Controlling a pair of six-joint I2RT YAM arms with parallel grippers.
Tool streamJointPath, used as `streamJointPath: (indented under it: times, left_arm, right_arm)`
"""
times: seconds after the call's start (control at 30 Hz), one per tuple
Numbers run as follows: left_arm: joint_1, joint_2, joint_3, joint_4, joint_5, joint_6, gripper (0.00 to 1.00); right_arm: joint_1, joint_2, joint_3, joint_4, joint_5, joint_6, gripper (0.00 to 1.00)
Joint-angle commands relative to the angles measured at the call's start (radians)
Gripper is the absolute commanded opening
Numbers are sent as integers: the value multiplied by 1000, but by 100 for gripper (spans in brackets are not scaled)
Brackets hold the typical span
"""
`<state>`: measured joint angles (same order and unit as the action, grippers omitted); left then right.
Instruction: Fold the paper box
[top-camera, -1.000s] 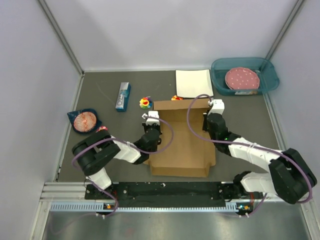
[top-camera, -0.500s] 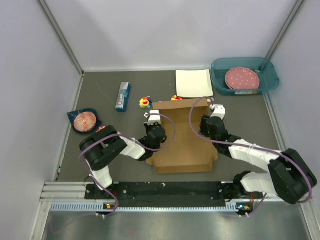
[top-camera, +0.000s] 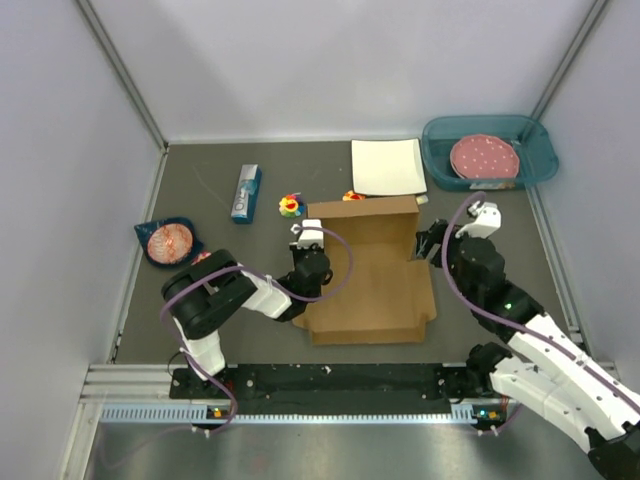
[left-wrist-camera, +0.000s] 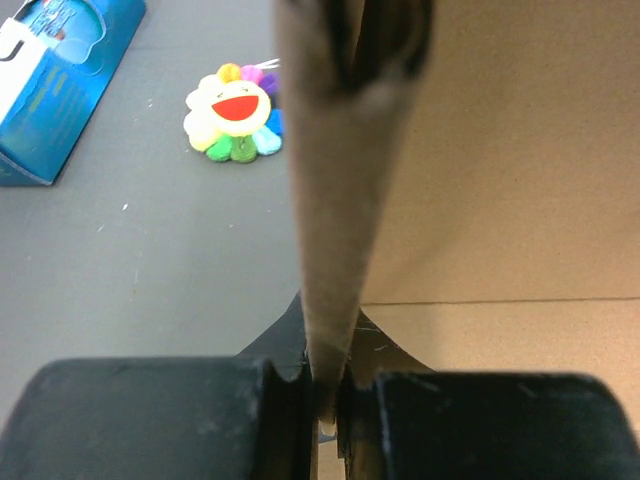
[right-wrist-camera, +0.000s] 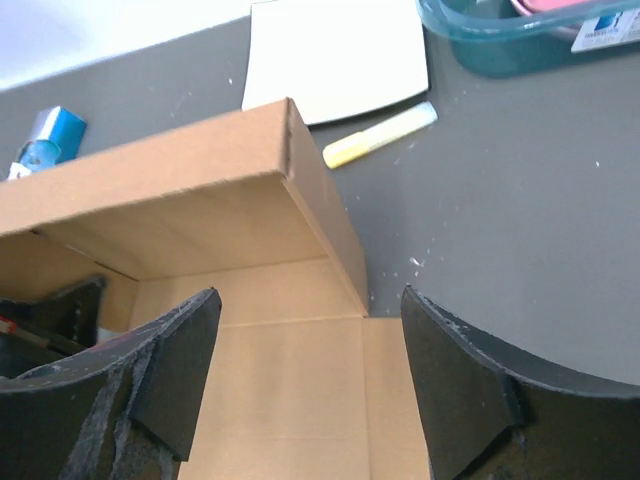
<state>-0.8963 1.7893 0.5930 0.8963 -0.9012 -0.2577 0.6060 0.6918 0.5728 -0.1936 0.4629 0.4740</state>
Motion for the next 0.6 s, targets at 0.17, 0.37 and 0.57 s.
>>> streamJointPath:
  times: [0.17,0.37,0.57]
  left_arm:
    - [10,16,4,95,174,97,0]
    - [14,35,-10,105,197,92,0]
    - [14,47,-5,79,197,81,0]
  right_arm:
    - [-231,133,84,184,-279,75,78]
    - [-379,270,72,407,-535,166,79]
    - [-391,344,-7,572,-655,198,76]
